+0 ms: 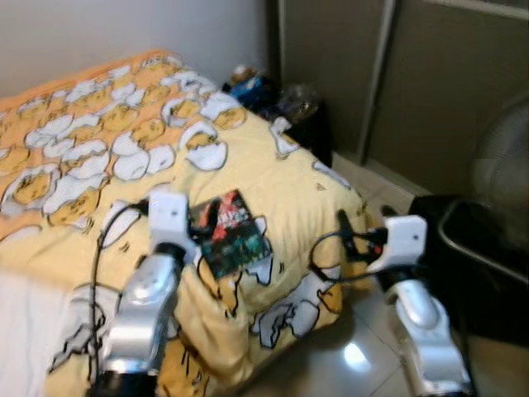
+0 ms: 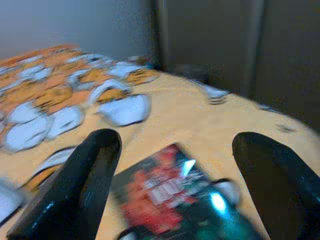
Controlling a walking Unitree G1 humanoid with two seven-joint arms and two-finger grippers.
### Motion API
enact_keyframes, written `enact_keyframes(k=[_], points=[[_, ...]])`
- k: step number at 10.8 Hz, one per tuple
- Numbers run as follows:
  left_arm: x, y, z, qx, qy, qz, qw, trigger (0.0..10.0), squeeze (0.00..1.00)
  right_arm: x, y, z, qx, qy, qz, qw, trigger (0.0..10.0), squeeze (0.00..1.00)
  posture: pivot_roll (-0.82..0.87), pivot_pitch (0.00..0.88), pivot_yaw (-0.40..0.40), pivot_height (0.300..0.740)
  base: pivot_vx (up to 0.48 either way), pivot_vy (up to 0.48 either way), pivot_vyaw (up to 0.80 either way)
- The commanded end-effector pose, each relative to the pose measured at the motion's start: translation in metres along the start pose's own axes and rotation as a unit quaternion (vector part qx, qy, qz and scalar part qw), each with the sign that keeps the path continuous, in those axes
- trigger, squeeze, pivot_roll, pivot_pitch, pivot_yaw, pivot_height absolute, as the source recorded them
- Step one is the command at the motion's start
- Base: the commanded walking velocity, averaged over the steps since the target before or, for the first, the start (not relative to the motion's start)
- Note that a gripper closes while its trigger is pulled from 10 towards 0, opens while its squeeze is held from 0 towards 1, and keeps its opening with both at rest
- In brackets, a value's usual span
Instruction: Clean up the room
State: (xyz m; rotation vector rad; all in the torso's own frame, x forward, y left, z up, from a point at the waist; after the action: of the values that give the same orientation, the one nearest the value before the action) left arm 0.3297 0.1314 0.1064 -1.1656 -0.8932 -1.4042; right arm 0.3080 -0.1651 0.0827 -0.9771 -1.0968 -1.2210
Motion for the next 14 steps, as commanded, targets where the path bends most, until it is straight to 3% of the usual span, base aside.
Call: enact_keyframes(k=[1,5,9,10,12,13,14], points=[[0.000,0.000,0.009,0.008,0.011,0.000,1.000,10.0,0.00,0.005,0.004,0.010,0.013,0.004,-0.011,1.000,10.0,0.00,-0.20,0.000,0.131,0.740,0.480,0.000,0.00],[0.000,0.010,0.005,-0.009,0.011,0.013,1.000,10.0,0.00,-0.001,-0.006,0.016,0.011,0.004,-0.002,1.000,10.0,0.00,-0.21,0.000,0.154,0.740,0.120,0.000,0.00],[-0.003,0.013,-0.001,-0.022,0.017,0.019,0.999,10.0,0.00,-0.003,-0.012,0.013,0.000,0.007,0.003,1.000,10.0,0.00,-0.22,0.000,0.162,0.740,0.000,0.000,-0.65],[-0.019,0.022,-0.013,-0.052,-0.012,0.057,0.997,10.0,0.00,-0.003,-0.015,0.015,0.002,0.009,0.005,1.000,10.0,0.00,-0.22,0.000,0.152,0.740,0.000,0.000,0.00],[-0.047,0.034,-0.021,-0.065,-0.046,0.115,0.990,10.0,0.00,-0.005,-0.023,0.021,0.014,0.002,0.015,1.000,10.0,0.00,-0.24,0.006,0.147,0.740,0.000,0.000,-0.37],[-0.052,0.037,-0.017,-0.055,-0.049,0.124,0.990,10.0,0.00,-0.006,-0.028,0.022,0.016,-0.003,0.022,1.000,10.0,0.00,-0.25,0.022,0.144,0.740,0.000,0.000,-0.76],[-0.060,0.047,0.002,-0.021,-0.055,0.137,0.989,10.0,0.00,-0.005,-0.033,0.015,0.013,-0.014,0.027,0.999,10.0,0.00,-0.27,0.028,0.139,0.740,0.000,0.000,0.00]])
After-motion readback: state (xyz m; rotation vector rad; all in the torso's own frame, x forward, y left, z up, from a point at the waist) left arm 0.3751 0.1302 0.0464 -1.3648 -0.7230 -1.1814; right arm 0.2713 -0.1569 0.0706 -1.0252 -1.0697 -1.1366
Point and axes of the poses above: a point about 5 cm out from each wrist's last joint towards the gripper, its own y axis pointing out of the wrist towards the gripper, its own x axis along the axis of the wrist's last joint, z = x × y, the point moved 5 cm from there along y, pointing out of the wrist towards the gripper, and after that the axes turned 14 degrees about y, right-handed, at the moved point
